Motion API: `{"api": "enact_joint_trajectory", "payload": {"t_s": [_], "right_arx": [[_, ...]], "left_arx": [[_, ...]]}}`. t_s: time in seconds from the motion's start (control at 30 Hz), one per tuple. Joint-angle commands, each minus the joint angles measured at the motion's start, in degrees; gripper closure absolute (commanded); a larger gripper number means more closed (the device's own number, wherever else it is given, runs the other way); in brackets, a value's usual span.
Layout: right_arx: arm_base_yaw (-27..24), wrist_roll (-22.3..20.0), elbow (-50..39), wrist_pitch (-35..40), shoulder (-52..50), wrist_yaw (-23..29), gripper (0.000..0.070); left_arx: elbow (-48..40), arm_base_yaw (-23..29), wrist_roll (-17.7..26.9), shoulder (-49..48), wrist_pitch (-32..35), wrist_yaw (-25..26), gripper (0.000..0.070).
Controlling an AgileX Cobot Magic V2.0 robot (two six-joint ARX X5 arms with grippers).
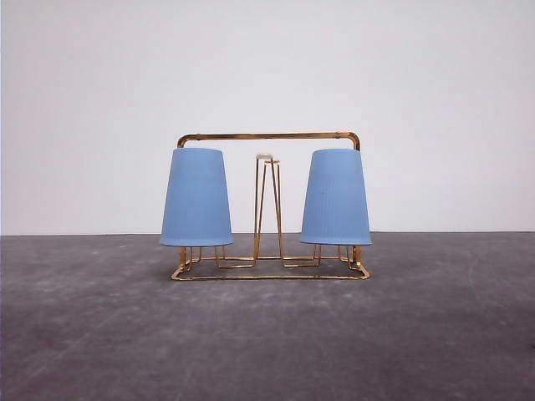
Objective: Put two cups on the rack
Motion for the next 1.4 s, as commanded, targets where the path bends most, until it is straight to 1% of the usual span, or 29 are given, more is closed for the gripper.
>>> {"api": "enact_joint_trajectory", "payload": {"t_s": [0.0,0.07,0.2,0.37,0.83,1.37], "right_arx": [[-1.8,0.1,-1.6,1.0,-4.1,0.2,0.0683],[-3.8,0.2,-3.7,1.0,-8.5,0.5,0.0683],[-6.2,0.2,-6.0,1.4,-14.2,2.4,0.0683],[-7.4,0.1,-6.4,2.4,-14.1,2.7,0.0683],[-7.4,0.0,-6.4,4.1,-14.1,2.7,0.0683],[-7.4,0.0,-6.4,4.1,-14.1,2.7,0.0683]], "left_arx": [[-0.8,0.0,-0.3,0.0,-0.3,0.1,0.0684],[-0.8,0.0,-0.3,0.0,-0.3,0.1,0.0684],[-0.8,0.0,-0.3,0.0,-0.3,0.1,0.0684],[-0.8,0.0,-0.3,0.0,-0.3,0.1,0.0684],[-0.8,0.0,-0.3,0.0,-0.3,0.1,0.0684],[-0.8,0.0,-0.3,0.0,-0.3,0.1,0.0684]]}}
